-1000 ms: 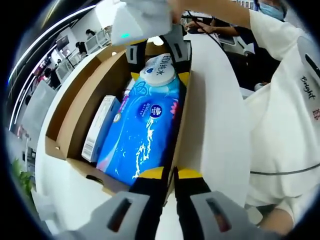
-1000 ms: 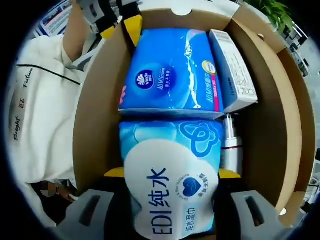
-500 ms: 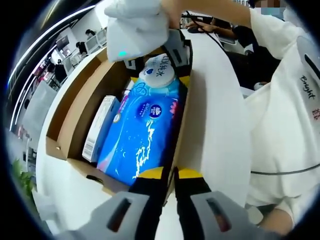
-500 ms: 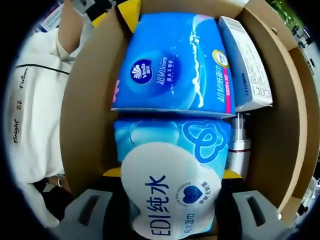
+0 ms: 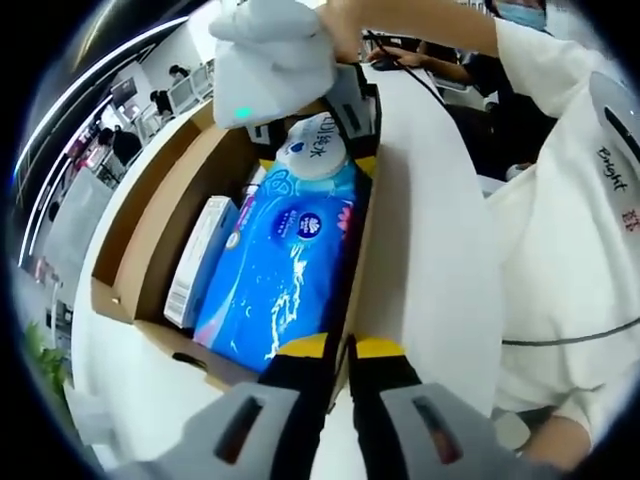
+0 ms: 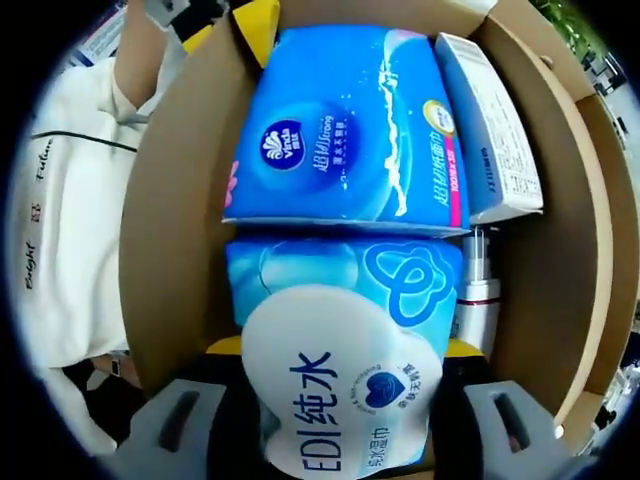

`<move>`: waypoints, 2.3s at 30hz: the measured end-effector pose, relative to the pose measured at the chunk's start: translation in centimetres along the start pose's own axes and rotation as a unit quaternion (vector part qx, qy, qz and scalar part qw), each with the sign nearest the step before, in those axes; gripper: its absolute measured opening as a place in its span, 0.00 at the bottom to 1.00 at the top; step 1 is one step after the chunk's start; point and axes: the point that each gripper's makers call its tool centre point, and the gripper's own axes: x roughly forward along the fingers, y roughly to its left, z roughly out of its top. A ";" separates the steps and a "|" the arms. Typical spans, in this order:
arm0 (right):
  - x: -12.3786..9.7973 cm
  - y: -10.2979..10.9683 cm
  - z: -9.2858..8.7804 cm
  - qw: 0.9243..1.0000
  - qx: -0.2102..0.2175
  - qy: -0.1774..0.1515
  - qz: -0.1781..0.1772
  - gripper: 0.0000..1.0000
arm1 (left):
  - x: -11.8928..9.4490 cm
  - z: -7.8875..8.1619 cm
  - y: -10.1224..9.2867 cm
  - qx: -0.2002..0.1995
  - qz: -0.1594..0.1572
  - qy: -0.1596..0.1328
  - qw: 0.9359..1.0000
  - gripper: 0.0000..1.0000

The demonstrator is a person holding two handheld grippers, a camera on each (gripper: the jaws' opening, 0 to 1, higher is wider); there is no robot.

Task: Operate the shoe box by opening the lid, removing the specified soft item, and placing it in the target area until the item is outside and the box remains undamaged.

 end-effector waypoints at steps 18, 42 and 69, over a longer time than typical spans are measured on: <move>-1.5 -0.8 0.3 0.999 -0.012 -0.037 -0.036 0.64 | -0.1 0.1 0.0 0.002 -0.014 -0.011 1.000 0.05; -4.9 -2.3 2.0 0.993 -0.033 -0.086 -0.076 0.63 | 0.8 0.3 0.0 0.009 -0.034 -0.037 0.999 0.01; -7.3 -2.2 3.0 0.992 -0.064 -0.078 -0.078 0.59 | 0.8 0.2 0.4 0.018 -0.017 -0.010 1.000 0.06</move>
